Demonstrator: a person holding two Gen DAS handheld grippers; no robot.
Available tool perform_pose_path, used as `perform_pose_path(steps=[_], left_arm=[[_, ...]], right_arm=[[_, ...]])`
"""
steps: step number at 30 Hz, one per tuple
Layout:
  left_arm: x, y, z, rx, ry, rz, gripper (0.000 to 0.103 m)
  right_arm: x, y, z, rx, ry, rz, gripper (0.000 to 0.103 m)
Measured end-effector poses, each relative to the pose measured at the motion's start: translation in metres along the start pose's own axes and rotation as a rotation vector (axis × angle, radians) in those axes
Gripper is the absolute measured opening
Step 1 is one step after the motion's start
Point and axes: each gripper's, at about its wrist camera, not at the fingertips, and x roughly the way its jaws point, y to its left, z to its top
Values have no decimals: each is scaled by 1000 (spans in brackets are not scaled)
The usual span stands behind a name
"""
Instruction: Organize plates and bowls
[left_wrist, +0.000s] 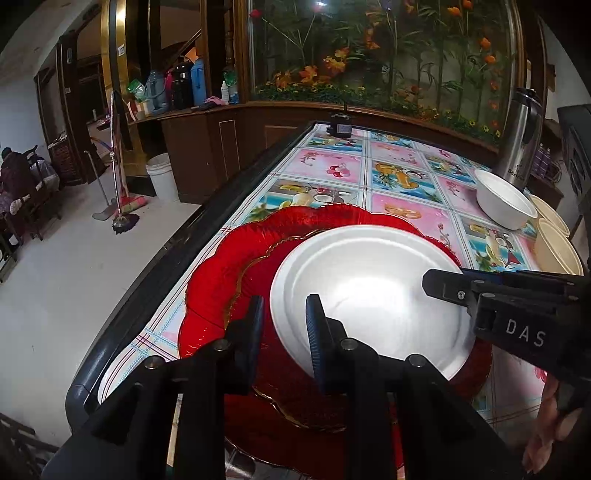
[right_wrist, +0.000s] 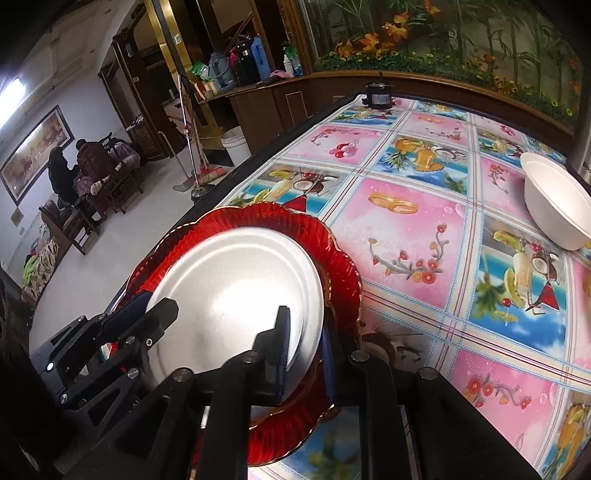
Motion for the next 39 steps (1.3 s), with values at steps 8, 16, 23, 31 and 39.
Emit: perform_pose_path(steps=[8, 16, 23, 31, 39], left_arm=[[-16, 2, 5, -5, -58, 12, 45], [-34, -15, 12, 34, -97, -7, 45], [-47, -51, 16, 114, -119, -48, 45], [-55, -109, 12, 242, -107, -120, 44], [-55, -154, 6, 332, -56, -206, 44]], right_arm=[[-24, -10, 3, 32, -56, 13, 26], [-45, -29, -1, 78, -86, 34, 26], [-64, -68, -11, 158, -117, 34, 27], [-91, -130, -28, 291, -168, 23, 27], [-149, -222, -49, 446, -284, -111, 27]])
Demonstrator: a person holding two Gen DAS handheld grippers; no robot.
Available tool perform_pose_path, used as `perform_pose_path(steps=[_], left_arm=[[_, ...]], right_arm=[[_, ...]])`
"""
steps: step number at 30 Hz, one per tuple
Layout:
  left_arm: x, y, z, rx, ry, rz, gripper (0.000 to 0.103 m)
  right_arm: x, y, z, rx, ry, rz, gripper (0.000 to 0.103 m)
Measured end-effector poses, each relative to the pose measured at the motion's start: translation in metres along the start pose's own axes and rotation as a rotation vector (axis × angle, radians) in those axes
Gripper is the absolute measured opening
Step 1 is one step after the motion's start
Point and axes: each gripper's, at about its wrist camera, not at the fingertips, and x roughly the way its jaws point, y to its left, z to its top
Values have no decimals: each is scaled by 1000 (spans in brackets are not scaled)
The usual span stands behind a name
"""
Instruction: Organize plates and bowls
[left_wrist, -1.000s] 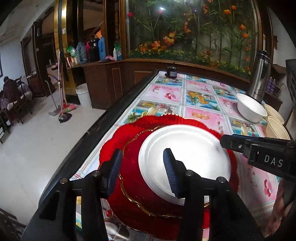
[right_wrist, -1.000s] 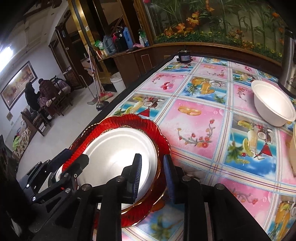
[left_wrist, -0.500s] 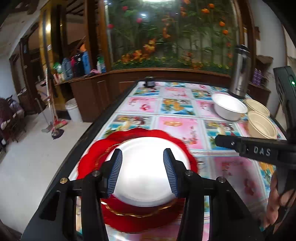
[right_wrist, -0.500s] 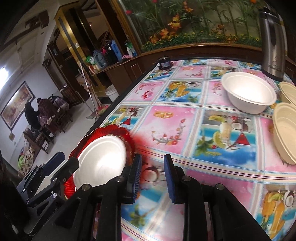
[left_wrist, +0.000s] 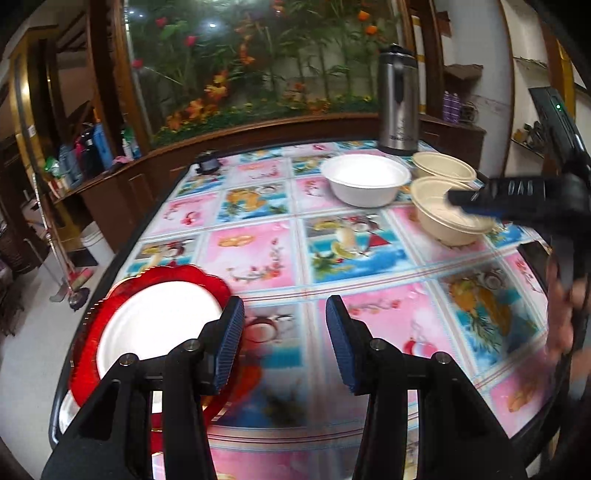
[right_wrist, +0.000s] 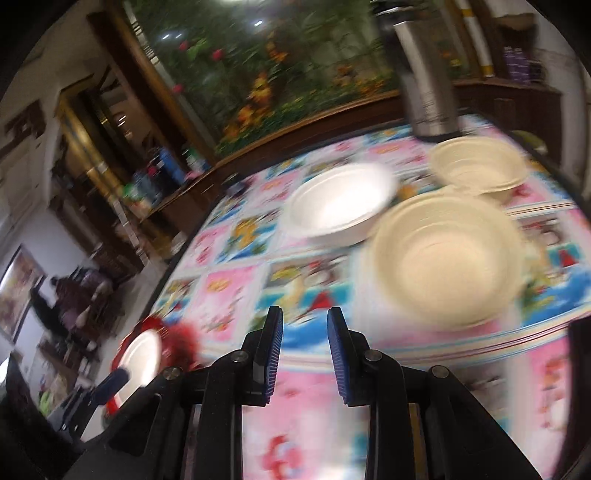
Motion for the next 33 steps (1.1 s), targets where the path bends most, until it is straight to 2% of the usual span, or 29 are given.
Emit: perform_pose_path(steps=[2, 4, 5, 10, 12, 13, 14, 18, 20, 24, 25, 26, 27, 29, 31, 33], left_arm=[[2, -5, -1, 11, 8, -4, 44], [2, -8, -3, 12, 15, -8, 44], [2, -9, -3, 12, 20, -11, 44], [1, -11, -5, 13, 27, -14, 44], [0, -11, -6, 14, 26, -11, 44], [0, -11, -6, 13, 28, -11, 44], [1, -11, -6, 13, 29, -12, 44], [2, -9, -7, 5, 37, -21, 44], [3, -9, -8, 5, 38, -26, 44], [5, -11, -10, 6, 48, -42, 44], [5, -11, -10, 6, 48, -45, 44], [4, -11, -11, 6, 48, -46, 44], [4, -11, -10, 4, 49, -47, 44], [3, -9, -10, -6, 52, -61, 44], [1, -7, -10, -23, 60, -88, 44], [1, -7, -11, -34, 73, -114, 44]], right_arm=[[-11, -34, 13, 56, -49, -100, 28], [-16, -66, 23, 100, -76, -222, 35], [-15, -80, 26, 122, -82, -254, 35], [13, -124, 32, 182, 18, -300, 35], [24, -128, 26, 204, 41, -259, 29], [30, -126, 23, 211, 52, -240, 18], [31, -128, 21, 230, 61, -239, 15], [17, -122, 5, 288, 64, -176, 11], [8, -114, -7, 314, 69, -125, 17], [-13, -85, -41, 291, 91, -91, 18], [-20, -73, -53, 264, 102, -70, 21], [-23, -62, -60, 228, 125, -23, 27], [-25, -49, -68, 187, 154, 39, 29], [-34, -30, -82, 114, 189, 107, 30], [-44, -27, -81, 86, 176, 126, 31], [-54, -29, -74, 54, 134, 94, 34]])
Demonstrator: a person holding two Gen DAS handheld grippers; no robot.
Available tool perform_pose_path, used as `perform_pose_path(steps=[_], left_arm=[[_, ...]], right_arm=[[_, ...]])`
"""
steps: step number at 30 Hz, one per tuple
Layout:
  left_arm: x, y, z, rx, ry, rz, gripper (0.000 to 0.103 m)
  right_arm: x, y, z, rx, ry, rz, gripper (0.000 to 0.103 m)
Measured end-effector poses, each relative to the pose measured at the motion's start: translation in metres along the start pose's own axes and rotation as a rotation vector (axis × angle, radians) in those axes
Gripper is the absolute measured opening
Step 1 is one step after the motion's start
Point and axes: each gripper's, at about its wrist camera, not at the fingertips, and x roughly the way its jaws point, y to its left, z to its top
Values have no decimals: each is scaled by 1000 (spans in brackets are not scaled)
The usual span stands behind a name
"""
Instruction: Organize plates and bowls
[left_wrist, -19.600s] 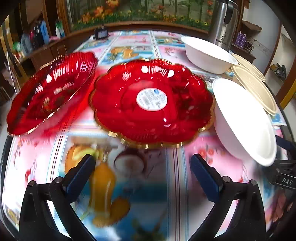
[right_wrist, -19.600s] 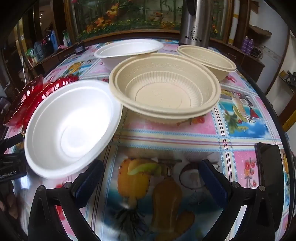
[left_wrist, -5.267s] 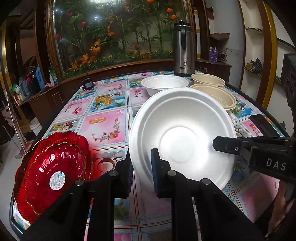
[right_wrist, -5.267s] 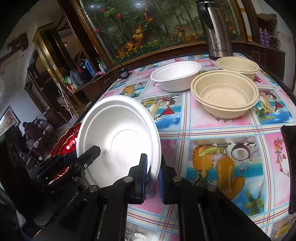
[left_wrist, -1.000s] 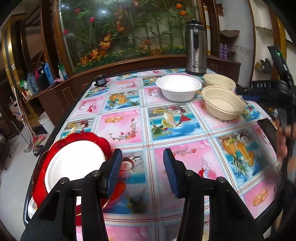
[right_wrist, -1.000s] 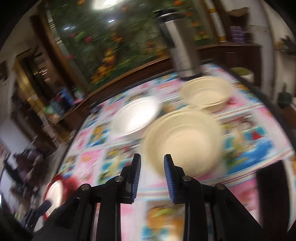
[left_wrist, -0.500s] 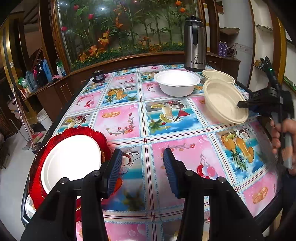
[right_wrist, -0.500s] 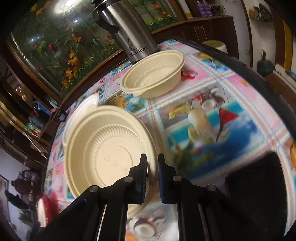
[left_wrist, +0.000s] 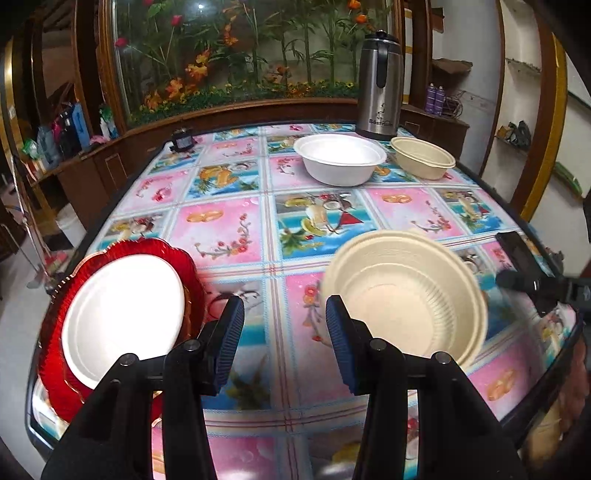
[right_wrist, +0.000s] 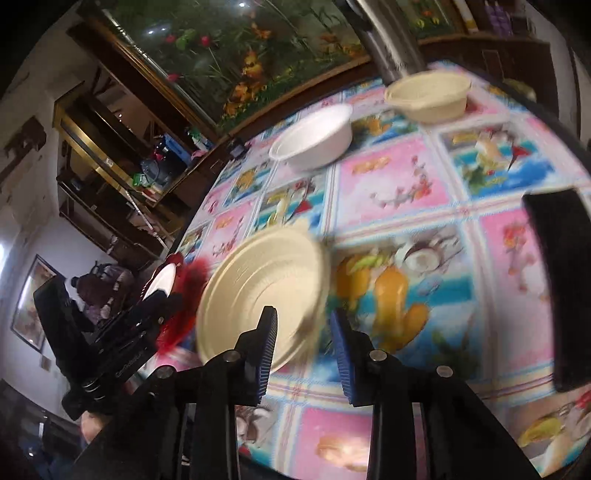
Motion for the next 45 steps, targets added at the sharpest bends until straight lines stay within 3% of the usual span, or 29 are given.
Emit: perform_pose_path(steps=[4, 10, 16, 19, 22, 23, 25, 29, 32, 34, 36, 38, 40, 41, 42, 45], left_arm=[[3, 0, -4, -27, 62, -73, 44], [11, -6, -12, -47, 180, -215, 44], [17, -17, -17, -32, 232, -292, 48], [26, -17, -17, -39, 240, -279, 48], [34, -16, -14, -40, 227, -249, 48], [35, -15, -12, -39, 216, -235, 48], [36, -14, -9, -39, 174, -210, 48], [34, -11, -4, -29, 135, -176, 48], [24, -6, -4, -33, 140, -199, 48], [18, -5, -6, -24, 136, -184, 51], [13, -3, -9, -22, 142, -185, 62], [13, -4, -13, -19, 146, -185, 62], [17, -8, -16, 0, 148, -168, 57], [19, -9, -16, 3, 149, -157, 38], [22, -11, -17, 9, 159, -157, 22], [21, -15, -16, 23, 138, -149, 20]], right_arm=[[0, -5, 20, -33, -38, -33, 34], [38, -7, 43, -61, 35, 32, 34], [77, 2, 49, -108, 128, 97, 31], [77, 3, 41, -92, 140, 92, 14], [64, -3, 30, -37, 138, 49, 13], [56, -3, 24, -19, 123, 25, 18], [41, -4, 11, 20, 96, 1, 18], [17, 12, -9, -72, 77, -8, 23], [5, 13, 0, -125, 8, -63, 40], [7, 10, 7, -114, 14, -35, 40], [15, 10, 11, -113, 39, -1, 40], [28, 11, 10, -111, 74, 14, 40], [39, 12, 8, -104, 94, 27, 33], [42, 13, 6, -103, 97, 20, 18], [44, 13, 5, -103, 100, 1, 12], [41, 11, 2, -66, 98, -4, 11]])
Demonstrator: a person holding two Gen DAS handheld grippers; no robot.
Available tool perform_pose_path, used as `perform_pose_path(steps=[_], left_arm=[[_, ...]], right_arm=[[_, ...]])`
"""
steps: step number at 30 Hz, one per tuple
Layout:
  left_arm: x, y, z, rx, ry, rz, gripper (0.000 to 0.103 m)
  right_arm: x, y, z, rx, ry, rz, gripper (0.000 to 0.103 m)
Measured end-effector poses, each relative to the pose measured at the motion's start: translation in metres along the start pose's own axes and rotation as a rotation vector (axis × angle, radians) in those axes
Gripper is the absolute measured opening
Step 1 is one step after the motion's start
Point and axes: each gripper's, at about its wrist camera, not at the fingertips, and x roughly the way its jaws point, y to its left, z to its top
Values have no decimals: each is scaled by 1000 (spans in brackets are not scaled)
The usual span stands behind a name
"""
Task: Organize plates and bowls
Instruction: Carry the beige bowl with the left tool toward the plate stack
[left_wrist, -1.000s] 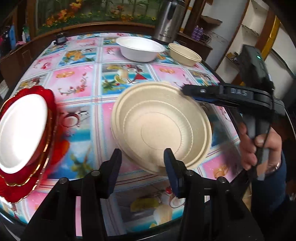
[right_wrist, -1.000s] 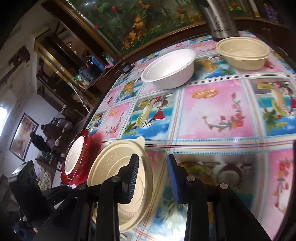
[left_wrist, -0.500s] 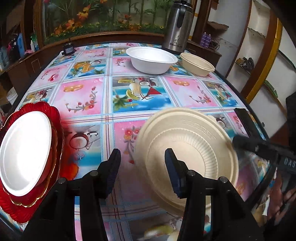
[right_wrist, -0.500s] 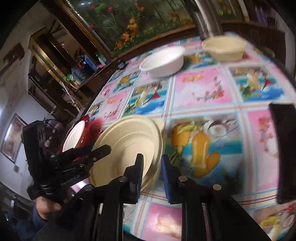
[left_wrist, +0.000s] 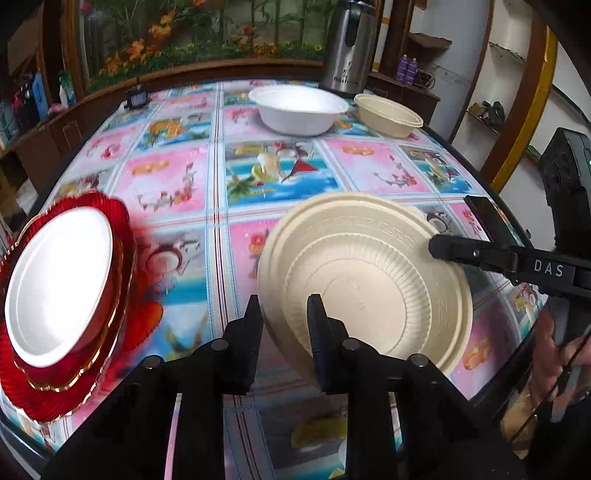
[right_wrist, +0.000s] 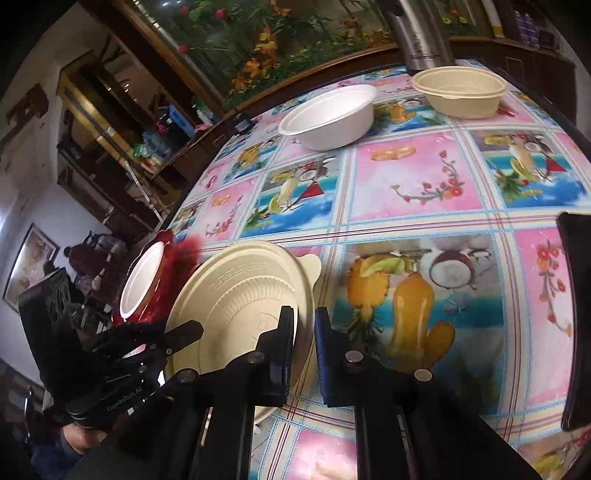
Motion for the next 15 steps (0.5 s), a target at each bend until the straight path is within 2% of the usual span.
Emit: perform_pose_path(steps=[8, 15], left_arm=[[-12, -12, 14, 66, -117, 112, 20], [-9, -9, 13, 68, -124, 143, 20]], right_arm=[[-10, 0, 0, 39, -36, 7, 10], [-7, 4, 2, 37, -43, 16, 10]])
